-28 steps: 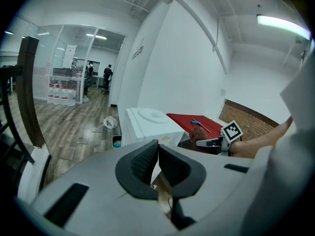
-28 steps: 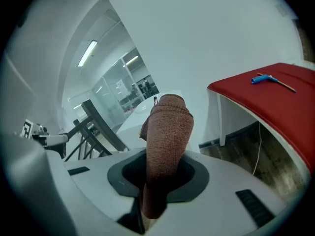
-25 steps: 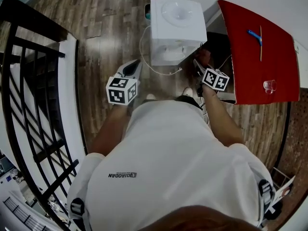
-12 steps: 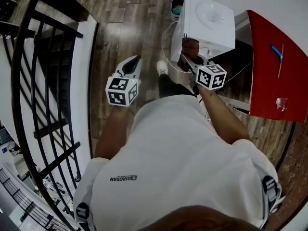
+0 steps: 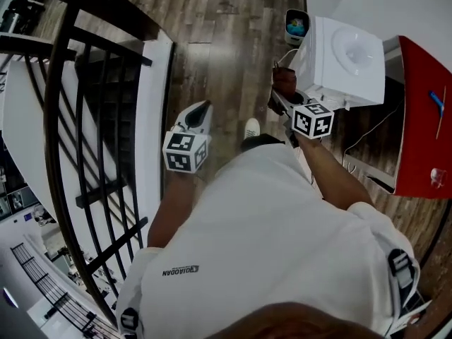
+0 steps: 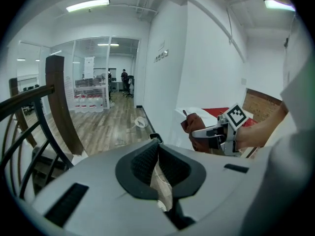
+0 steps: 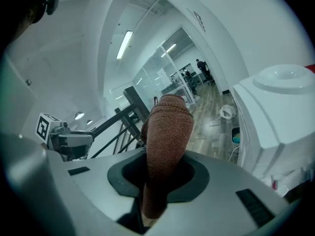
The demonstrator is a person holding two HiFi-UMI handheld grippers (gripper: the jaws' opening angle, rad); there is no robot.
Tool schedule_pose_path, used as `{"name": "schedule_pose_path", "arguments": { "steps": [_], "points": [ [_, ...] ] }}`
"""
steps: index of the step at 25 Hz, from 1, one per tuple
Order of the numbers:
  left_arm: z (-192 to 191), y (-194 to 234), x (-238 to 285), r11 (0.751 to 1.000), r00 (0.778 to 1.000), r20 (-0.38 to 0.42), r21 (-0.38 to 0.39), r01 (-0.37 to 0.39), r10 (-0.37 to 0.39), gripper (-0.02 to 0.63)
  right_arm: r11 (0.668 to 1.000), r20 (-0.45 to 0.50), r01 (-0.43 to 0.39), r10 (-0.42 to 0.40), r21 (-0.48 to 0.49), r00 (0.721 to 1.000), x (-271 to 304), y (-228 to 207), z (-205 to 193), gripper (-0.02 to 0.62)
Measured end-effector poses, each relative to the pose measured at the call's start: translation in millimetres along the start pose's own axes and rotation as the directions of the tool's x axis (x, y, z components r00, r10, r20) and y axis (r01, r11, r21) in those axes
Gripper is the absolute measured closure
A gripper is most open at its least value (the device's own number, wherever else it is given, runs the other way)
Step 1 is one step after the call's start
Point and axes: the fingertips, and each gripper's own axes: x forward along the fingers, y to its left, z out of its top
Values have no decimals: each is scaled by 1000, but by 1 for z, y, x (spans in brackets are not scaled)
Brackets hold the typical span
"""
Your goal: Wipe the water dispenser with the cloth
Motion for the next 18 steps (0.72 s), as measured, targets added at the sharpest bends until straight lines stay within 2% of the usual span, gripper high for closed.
{"name": "schedule_pose_path", "arguments": {
  "steps": [4, 8, 12, 15, 18],
  "points": [
    [36, 35, 12, 996, 999, 4, 76, 45, -45, 604, 997, -15, 74, -74, 30, 997, 47, -11, 12, 522],
    [60, 65, 21, 997, 997, 52, 67, 50, -54, 605, 997, -25, 71, -70, 24, 997, 75, -4, 24, 522],
    [61, 80, 47, 992, 995, 2, 82, 99, -100, 605, 996, -1, 86, -86, 14, 996, 74, 3, 31, 522],
    [71, 73, 70, 976, 985, -40, 129, 173, -169, 604, 992, 40, 118, -120, 33, 992, 63, -2, 36, 522],
    [90, 62, 97, 949, 966, -59, 182, 259, -252, 605, 980, 86, 188, -193, 62, 977, 49, -12, 40, 522]
  ]
}}
